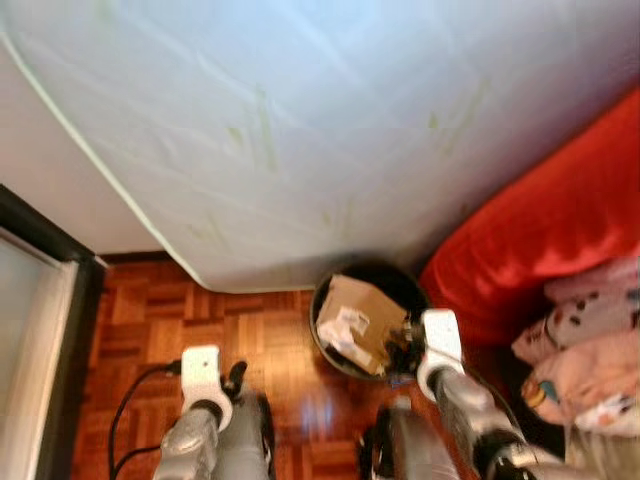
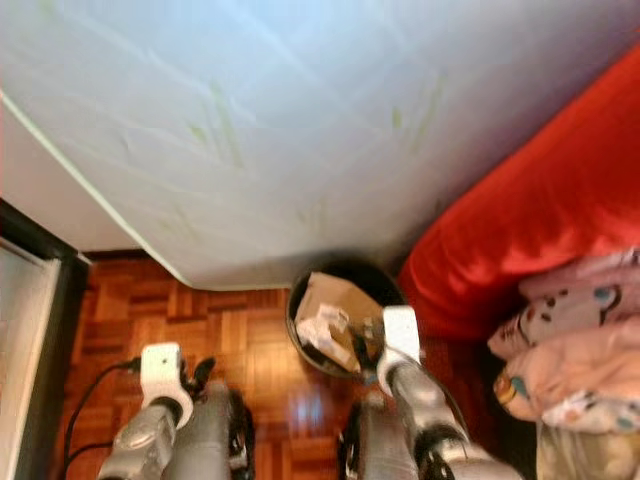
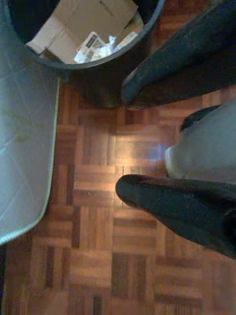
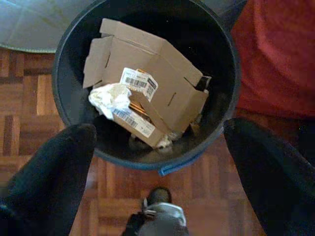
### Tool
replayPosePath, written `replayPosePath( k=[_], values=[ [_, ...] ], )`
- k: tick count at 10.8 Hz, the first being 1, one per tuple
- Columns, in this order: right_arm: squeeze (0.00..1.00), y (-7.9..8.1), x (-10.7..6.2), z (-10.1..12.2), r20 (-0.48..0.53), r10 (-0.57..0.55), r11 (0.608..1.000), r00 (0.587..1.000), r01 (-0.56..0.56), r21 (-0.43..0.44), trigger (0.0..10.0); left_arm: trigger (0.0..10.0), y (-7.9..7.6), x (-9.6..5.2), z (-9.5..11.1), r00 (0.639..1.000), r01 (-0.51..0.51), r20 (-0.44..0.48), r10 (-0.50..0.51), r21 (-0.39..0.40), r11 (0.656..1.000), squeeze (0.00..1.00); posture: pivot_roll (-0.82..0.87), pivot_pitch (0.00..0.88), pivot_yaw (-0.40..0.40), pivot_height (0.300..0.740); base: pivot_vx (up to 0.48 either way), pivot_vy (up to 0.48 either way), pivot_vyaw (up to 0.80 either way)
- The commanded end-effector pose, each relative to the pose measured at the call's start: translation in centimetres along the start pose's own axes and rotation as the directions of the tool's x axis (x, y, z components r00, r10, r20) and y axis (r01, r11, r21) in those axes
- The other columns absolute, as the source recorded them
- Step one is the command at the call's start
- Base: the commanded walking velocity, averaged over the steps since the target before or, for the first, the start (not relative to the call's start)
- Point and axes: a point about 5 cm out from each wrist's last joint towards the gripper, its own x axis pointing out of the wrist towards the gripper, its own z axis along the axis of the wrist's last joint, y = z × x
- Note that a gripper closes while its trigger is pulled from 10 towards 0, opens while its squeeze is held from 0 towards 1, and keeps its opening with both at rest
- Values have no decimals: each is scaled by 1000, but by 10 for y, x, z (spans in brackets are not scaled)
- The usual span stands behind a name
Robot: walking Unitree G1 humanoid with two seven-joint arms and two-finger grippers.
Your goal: Clean up the room
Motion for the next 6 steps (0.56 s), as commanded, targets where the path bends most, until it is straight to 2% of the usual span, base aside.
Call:
replayPosePath(
  k=[1, 5, 6],
  values=[
    [0, -6, -6, -21, -59, -14, 1000, 998, 14, 3, 10000, 10000, 7, -5, -15, 997, -32, -63, 32, -13, 999, 0, 59, 217, -37, 740, 0, 0, 0],
    [0, -12, -17, -53, -148, -33, 999, 988, 35, 12, 10000, 10000, 13, 0, -13, 992, -64, -113, 62, -16, 998, 0, 53, 136, -33, 740, 0, 0, 0],
    [0, -14, -19, -60, -173, -54, 998, 984, 56, 6, 10000, 10000, 15, -2, -17, 988, -54, -142, 55, 7, 999, 0, 41, 94, -31, 740, 0, 0, 0]
  ],
)
